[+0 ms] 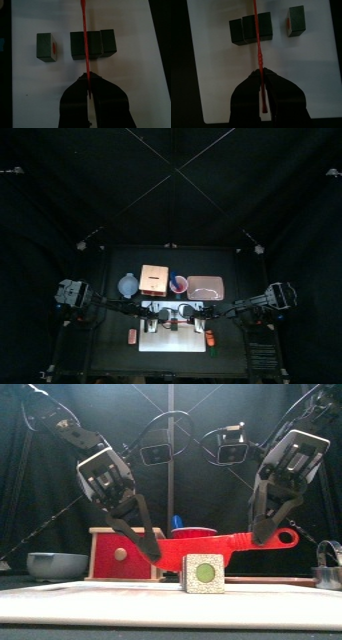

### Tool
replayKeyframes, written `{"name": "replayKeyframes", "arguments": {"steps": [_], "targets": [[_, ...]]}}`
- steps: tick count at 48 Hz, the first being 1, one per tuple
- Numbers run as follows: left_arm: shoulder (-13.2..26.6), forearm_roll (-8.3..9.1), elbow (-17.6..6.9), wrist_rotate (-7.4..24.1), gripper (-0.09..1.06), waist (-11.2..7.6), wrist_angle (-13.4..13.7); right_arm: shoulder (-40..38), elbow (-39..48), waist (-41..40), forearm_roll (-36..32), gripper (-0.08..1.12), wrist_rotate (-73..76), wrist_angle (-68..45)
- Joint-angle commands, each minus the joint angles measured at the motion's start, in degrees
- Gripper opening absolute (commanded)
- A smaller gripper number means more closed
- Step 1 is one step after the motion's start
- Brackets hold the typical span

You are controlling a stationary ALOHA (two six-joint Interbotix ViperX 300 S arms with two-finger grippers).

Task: Place sushi on board then cut the sushi with the knife then place the pieces on the plate
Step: Cut the sushi into 4 pieces

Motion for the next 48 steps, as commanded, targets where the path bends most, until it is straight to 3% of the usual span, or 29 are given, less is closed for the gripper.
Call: {"name": "replayKeyframes", "arguments": {"steps": [1,7,23,32,42,48], "targets": [[0.4,0.0,-0.4,-0.1,0.34,-0.18,0.2,0.3,-0.7,0.6,0.4,0.39,0.1,0.2],[0.8,-0.35,-0.6,-0.2,0.34,-0.26,0.1,1.4,-0.9,1.1,0.9,0.39,0.1,0.1],[0.2,-3.52,-0.8,-0.1,0.34,-1.32,0.2,1.3,-1.1,3.1,2.5,0.39,0.1,0.4],[-0.8,-3.25,-1.1,0.1,0.34,-1.41,0.1,-0.1,-1.5,2.8,1.7,0.39,-0.1,1.3],[-5.0,-1.76,-0.8,0.1,0.34,-1.14,0.2,-4.3,-3.4,2.3,-1.1,0.39,0.0,6.2],[-7.2,-1.85,-0.4,0.0,0.34,-1.76,0.2,-6.2,-4.0,2.4,-1.0,0.39,0.0,6.9]]}}
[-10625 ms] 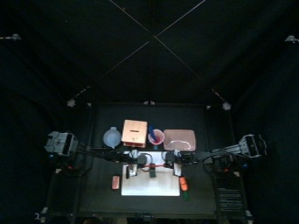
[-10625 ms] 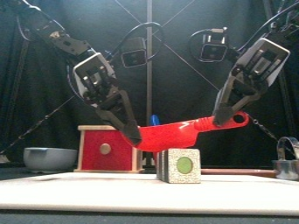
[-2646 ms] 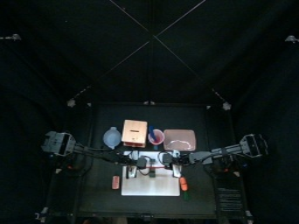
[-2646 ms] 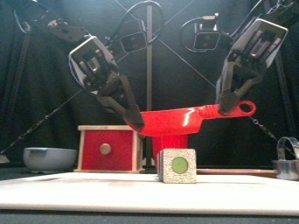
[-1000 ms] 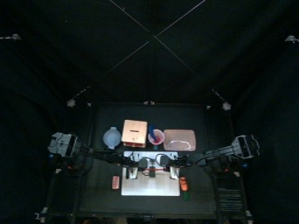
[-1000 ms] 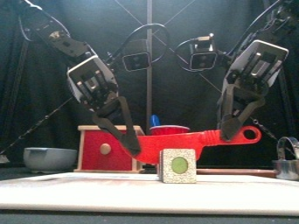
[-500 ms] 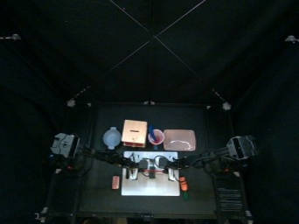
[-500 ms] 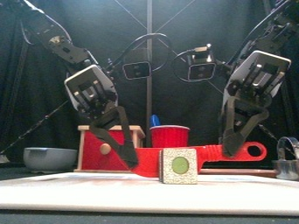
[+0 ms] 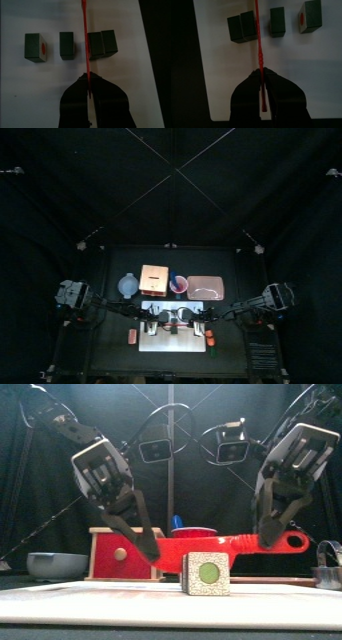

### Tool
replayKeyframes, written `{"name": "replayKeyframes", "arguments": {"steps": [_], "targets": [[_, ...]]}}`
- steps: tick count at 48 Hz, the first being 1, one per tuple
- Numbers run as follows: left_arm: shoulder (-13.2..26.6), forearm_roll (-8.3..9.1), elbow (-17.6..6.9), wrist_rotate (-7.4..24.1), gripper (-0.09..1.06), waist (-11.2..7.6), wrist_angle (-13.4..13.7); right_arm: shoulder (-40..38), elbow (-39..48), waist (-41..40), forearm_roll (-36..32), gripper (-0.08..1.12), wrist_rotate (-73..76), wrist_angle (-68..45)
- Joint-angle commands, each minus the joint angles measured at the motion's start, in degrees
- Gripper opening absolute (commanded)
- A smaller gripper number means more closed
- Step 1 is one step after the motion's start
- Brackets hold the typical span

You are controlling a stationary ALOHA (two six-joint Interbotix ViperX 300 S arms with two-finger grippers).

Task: Place sushi on board then cut the sushi with the knife then place the pieces on the plate
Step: Cut the sushi into 4 pieces

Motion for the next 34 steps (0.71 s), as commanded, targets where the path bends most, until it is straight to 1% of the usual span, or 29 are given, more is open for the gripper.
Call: {"name": "replayKeyframes", "arguments": {"steps": [1,5,8,13,16,22,34], "targets": [[-3.3,0.26,-0.4,0.1,0.34,-0.88,-0.4,-3.2,-1.3,0.3,0.3,0.39,-0.1,0.4],[-3.5,0.18,-0.4,0.0,0.34,-2.11,-0.3,-3.3,-1.1,0.4,0.7,0.39,-0.1,0.3],[-3.3,0.09,-0.4,0.0,0.34,-3.16,-0.4,-3.2,-1.1,0.9,1.5,0.39,-0.1,0.2],[-2.4,-0.35,-0.8,-0.1,0.34,-4.39,-0.4,-2.6,-0.9,1.7,2.5,0.39,-0.1,-0.3],[-1.8,-0.88,-1.1,-0.1,0.34,-4.66,-0.5,-2.5,-0.5,2.0,2.7,0.39,-0.1,-0.8],[-1.1,-1.58,-1.1,0.0,0.34,-4.66,-0.5,-2.1,0.1,2.0,2.9,0.39,-0.1,-2.8],[0.0,-2.81,-1.1,-0.1,0.34,-4.57,-0.4,-1.6,0.5,1.7,2.7,0.39,-0.1,-3.4]]}}
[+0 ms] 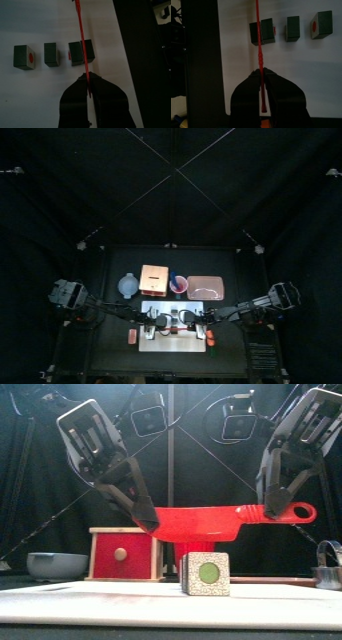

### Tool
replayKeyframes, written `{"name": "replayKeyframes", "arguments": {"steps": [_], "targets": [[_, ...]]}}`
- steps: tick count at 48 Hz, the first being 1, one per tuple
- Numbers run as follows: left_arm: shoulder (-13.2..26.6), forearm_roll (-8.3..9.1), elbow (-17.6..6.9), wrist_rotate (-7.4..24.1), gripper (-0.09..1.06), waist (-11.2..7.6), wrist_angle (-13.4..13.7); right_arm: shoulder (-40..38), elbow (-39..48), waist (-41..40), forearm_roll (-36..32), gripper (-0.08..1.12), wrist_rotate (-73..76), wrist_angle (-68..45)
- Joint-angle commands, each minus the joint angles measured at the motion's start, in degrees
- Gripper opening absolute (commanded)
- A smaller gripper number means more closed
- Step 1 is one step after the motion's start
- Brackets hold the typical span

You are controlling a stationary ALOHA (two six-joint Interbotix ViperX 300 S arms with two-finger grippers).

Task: Place sushi on board then cut the sushi with the knife then place the pieces on the plate
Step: Cut the sushi into 4 pieces

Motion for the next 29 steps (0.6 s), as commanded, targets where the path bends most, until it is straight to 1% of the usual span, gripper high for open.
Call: {"name": "replayKeyframes", "arguments": {"steps": [1,20,29], "targets": [[-0.3,-0.26,-1.1,0.2,0.34,-0.53,0.2,-0.7,-0.3,-0.2,0.0,0.39,-0.1,-0.3],[1.2,-0.26,-1.1,0.2,0.34,-0.18,0.2,0.4,0.1,-0.3,-0.3,0.39,-0.1,-0.4],[1.3,-0.26,-1.1,0.3,0.34,-0.18,0.0,0.4,0.0,-0.4,-0.5,0.39,-0.2,-0.4]]}}
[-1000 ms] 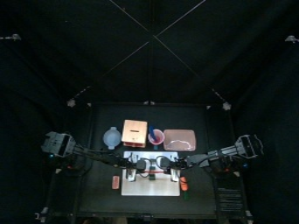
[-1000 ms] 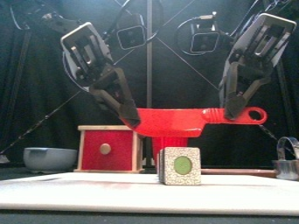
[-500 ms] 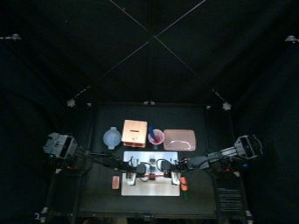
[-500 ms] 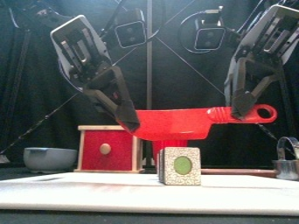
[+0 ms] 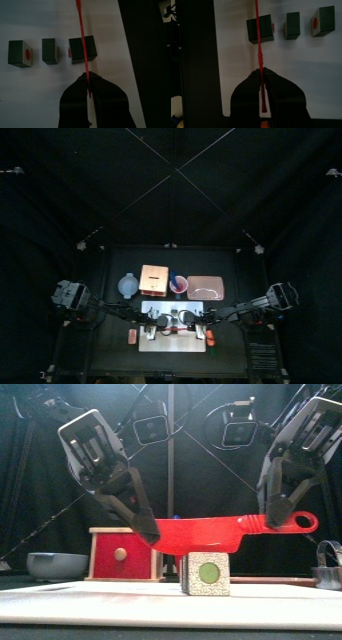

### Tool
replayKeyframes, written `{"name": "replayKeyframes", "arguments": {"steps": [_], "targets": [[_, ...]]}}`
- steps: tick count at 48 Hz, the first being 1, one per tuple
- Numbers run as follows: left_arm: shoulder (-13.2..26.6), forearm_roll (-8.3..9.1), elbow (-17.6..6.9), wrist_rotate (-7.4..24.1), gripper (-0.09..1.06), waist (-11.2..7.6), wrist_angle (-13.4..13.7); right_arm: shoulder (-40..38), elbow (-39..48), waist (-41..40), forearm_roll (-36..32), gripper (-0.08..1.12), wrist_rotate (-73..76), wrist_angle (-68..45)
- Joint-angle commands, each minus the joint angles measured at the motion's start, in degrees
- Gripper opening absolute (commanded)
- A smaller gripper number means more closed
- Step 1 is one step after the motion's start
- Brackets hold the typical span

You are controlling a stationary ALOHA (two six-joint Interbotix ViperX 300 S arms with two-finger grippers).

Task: Place sushi on board then cut the sushi with the knife then place the pieces on the plate
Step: Cut the sushi into 4 pieces

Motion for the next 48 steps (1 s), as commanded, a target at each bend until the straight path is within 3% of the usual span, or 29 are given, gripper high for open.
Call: {"name": "replayKeyframes", "arguments": {"steps": [1,40,48], "targets": [[-0.4,0.09,-0.8,0.2,0.34,-0.18,0.2,-1.0,-0.5,-0.2,-0.4,0.39,-0.1,0.0],[1.3,-0.18,-0.9,0.1,0.34,-0.18,0.4,0.3,-0.4,-0.4,-0.6,0.39,-0.1,0.0],[1.9,-0.88,-0.8,0.1,0.34,-0.26,0.4,1.8,-0.3,0.0,0.4,0.39,0.0,-0.2]]}}
